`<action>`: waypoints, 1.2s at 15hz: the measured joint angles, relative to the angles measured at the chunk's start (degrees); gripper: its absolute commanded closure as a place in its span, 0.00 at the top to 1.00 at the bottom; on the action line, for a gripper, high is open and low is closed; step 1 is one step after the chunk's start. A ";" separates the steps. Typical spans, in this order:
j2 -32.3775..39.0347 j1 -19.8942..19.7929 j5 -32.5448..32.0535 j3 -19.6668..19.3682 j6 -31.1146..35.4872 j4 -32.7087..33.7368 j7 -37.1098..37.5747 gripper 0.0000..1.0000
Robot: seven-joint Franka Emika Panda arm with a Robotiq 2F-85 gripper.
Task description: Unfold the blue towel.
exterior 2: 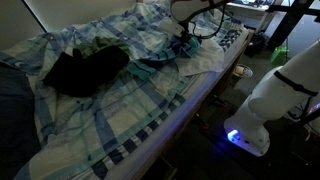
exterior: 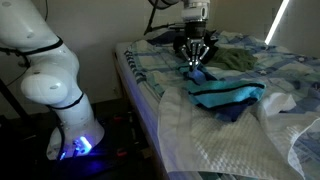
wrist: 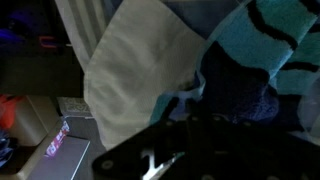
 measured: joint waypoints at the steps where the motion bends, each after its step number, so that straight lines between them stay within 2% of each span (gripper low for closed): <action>1: -0.60 -0.09 0.00 0.25 -0.83 -0.90 0.00 0.03; 12: -1.46 -0.66 0.00 0.59 -1.38 -2.54 -0.01 0.01; 18: -2.43 -1.77 0.03 0.91 -8.17 -2.67 0.05 0.01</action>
